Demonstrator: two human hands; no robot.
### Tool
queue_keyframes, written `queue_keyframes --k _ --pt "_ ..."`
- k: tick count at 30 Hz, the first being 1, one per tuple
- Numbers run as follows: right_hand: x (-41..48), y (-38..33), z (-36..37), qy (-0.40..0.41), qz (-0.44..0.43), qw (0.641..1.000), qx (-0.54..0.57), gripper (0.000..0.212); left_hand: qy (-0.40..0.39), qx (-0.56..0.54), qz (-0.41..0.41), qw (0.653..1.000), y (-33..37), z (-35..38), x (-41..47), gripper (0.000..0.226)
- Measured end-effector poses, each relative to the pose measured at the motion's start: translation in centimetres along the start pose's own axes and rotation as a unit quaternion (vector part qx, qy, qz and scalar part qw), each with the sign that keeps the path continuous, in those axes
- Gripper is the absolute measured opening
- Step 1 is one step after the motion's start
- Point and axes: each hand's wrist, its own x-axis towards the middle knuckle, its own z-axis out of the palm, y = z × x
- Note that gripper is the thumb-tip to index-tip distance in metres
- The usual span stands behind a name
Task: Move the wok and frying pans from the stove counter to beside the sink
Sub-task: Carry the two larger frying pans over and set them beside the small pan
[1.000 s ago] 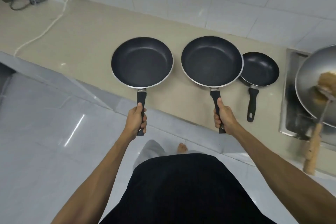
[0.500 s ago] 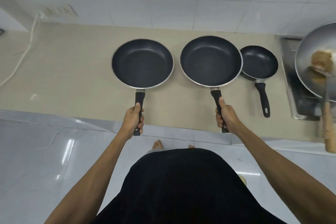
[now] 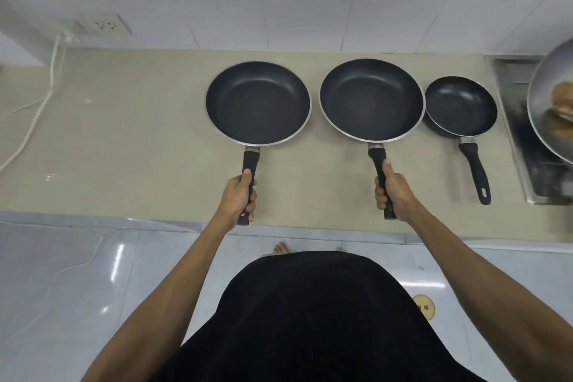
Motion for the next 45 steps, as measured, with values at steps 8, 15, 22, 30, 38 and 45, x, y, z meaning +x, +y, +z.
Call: queue_keyframes --k 8,15,22,30,38,45 --pt "0.6 -0.8 1.0 0.004 0.008 1.000 -0.024 0.062 -0.001 -0.003 -0.011 1.000 0.7 -0.3 1.6 0.044" --pt "1.2 -1.0 1.6 0.007 0.008 1.000 -0.019 0.063 -0.006 -0.003 -0.010 1.000 1.9 -0.4 2.7 0.043" --pt "1.9 -0.6 2.4 0.007 -0.001 1.000 -0.030 0.065 -0.005 -0.002 -0.012 1.000 2.2 -0.8 3.2 0.045" --pt "1.9 -0.2 2.0 0.011 -0.003 0.998 -0.056 0.066 -0.005 -0.001 -0.013 1.000 2.4 -0.6 4.3 0.045" --pt "2.3 -1.0 1.7 0.016 0.002 0.997 -0.073 0.068 -0.009 -0.016 -0.017 1.000 3.0 -0.5 5.4 0.045" --pt "2.6 -0.6 1.4 0.013 0.018 0.997 -0.074 0.068 -0.011 -0.028 -0.021 0.999 2.5 -0.1 6.0 0.045"
